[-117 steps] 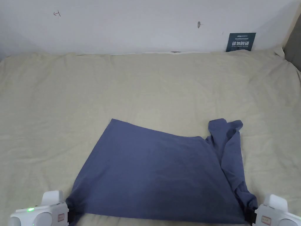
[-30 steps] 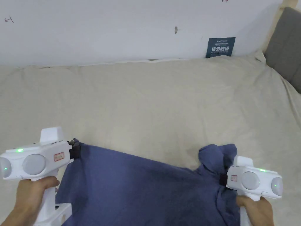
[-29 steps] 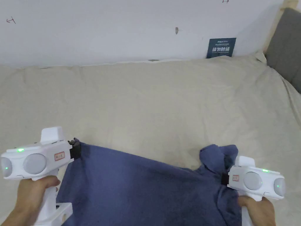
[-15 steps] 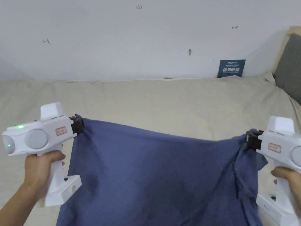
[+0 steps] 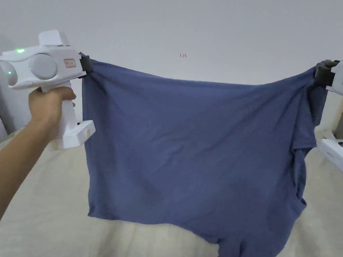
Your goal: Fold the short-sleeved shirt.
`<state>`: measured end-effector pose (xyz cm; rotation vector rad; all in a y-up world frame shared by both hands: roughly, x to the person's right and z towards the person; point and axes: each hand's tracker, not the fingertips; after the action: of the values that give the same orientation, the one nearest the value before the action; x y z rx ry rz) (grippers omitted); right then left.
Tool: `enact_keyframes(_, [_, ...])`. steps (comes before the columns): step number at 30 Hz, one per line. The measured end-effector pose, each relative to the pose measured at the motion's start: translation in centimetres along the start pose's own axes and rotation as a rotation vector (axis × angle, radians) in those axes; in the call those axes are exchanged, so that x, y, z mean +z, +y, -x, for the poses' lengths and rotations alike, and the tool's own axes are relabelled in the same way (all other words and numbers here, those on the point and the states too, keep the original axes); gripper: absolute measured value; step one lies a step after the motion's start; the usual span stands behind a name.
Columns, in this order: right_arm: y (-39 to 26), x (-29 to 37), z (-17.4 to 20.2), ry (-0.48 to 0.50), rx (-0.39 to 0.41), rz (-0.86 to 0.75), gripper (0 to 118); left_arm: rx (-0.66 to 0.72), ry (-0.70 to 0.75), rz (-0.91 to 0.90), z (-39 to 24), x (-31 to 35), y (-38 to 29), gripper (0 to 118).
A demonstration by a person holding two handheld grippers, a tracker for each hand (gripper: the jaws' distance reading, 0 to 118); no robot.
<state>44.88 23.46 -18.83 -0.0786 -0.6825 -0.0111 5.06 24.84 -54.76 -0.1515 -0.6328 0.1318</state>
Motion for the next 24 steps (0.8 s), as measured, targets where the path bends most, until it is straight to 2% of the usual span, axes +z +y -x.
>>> enact_keyframes(3, [2.5,-1.9,-0.3,-0.003,0.018,-0.040,4,0.004,0.009,-0.042,0.2,-1.3,2.1,2])
enact_keyframes(6, [3.9,-3.6,-0.5,0.005,-0.011,-0.062,4,-0.008,0.025,-0.064,0.1,-2.8,2.3,2])
enact_keyframes(11, [2.5,-5.6,-0.1,0.014,-0.028,-0.071,4,-0.062,0.032,-0.021,0.2,-5.4,-1.4,2])
enact_keyframes(14, [-0.8,-6.9,-0.3,0.026,-0.039,-0.035,4,-0.115,0.042,0.045,0.6,-7.2,-5.8,2])
enact_keyframes(19, [-8.9,-8.7,-1.2,0.037,-0.056,0.111,4,-0.123,0.032,0.168,1.7,-8.8,-14.3,2])
enact_keyframes(24, [-17.5,-7.4,-1.9,0.038,-0.119,0.244,4,-0.150,0.023,0.298,2.9,-7.6,-22.4,2])
